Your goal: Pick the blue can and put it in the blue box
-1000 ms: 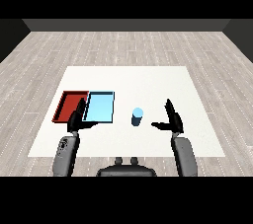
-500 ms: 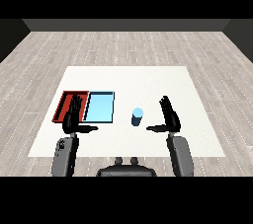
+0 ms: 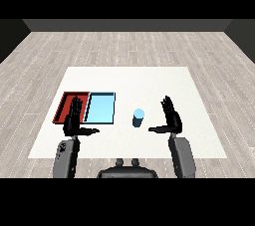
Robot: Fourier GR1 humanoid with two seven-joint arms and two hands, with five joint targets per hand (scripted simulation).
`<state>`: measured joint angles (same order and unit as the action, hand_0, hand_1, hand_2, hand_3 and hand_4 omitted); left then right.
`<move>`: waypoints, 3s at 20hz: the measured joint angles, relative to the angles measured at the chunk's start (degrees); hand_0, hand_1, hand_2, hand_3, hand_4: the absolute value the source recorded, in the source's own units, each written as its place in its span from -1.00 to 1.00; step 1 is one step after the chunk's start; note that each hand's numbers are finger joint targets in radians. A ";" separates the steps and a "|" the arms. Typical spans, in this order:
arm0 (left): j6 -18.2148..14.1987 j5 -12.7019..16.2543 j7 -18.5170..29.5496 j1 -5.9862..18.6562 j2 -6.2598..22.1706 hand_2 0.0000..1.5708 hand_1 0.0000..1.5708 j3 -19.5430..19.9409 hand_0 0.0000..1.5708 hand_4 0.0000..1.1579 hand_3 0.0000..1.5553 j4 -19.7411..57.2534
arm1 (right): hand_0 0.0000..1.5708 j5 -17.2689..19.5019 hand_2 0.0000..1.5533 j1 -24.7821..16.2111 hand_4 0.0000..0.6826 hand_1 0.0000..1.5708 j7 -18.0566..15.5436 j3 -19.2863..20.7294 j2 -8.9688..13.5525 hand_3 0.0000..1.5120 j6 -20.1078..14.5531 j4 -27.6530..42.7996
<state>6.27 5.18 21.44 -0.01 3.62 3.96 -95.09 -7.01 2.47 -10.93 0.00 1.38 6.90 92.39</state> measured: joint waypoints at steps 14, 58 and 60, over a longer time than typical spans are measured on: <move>0.64 1.81 -0.46 0.54 0.06 -1.00 -1.00 1.10 -1.00 -1.00 -1.00 -0.30 | -1.00 -4.68 -1.00 3.52 -1.00 -1.00 -1.44 -6.10 -1.31 -1.00 -6.19 -6.78; 0.88 3.53 -1.72 1.81 0.76 -1.00 -1.00 2.84 -1.00 -1.00 -1.00 -0.22 | -1.00 -22.92 -1.00 18.76 -1.00 -1.00 -15.16 -18.09 -1.34 -1.00 -13.27 -38.30; 0.64 3.15 -0.98 2.00 0.32 -1.00 -1.00 2.59 -1.00 -1.00 -1.00 0.73 | 0.39 -23.60 0.67 19.57 0.21 0.39 -15.59 -18.78 -1.35 0.66 -15.37 -39.64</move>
<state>6.91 8.33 20.46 1.99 3.94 6.55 -94.36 -30.61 22.04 -26.52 -18.78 0.03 -8.47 52.75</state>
